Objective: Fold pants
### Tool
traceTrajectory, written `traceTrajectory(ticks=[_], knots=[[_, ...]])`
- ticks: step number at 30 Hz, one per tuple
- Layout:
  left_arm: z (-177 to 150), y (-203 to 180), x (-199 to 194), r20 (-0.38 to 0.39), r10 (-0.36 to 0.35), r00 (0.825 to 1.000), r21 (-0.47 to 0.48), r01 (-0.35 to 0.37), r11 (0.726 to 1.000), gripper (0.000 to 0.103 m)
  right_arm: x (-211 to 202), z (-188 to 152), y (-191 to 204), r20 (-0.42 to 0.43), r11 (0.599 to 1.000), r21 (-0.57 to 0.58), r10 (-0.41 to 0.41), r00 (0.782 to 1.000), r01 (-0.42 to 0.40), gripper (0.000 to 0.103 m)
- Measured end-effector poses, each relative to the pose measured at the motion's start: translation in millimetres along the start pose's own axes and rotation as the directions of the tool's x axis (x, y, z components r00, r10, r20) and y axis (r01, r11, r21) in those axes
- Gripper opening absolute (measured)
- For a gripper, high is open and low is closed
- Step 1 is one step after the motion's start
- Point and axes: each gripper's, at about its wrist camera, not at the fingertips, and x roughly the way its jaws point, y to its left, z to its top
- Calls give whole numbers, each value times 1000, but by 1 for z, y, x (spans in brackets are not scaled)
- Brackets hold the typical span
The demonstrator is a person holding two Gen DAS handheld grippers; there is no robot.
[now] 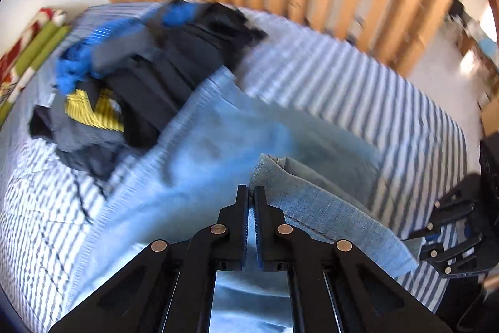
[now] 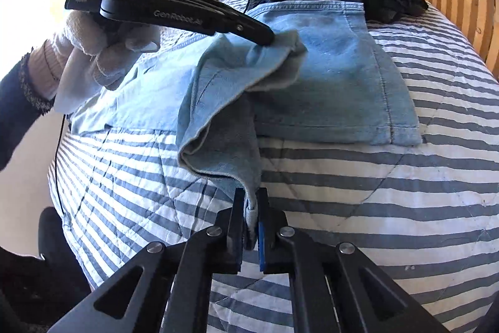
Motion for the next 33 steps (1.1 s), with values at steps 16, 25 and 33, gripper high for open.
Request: traceTrajectory(ticks=[16,25,33], knots=[[120,-4,126,22,130,991,-2,-130,992,3,19,55,-106,24,932,355,65,998,-69,5],[122,-12,129,74,132,988,2,-132,991,2,9,63,-107,70,924,368,86,994,-106,5],[143,-26,162,32,111,993,9,-111,994,2,-6,63,-124,72,902,424,58,996,-83,5]])
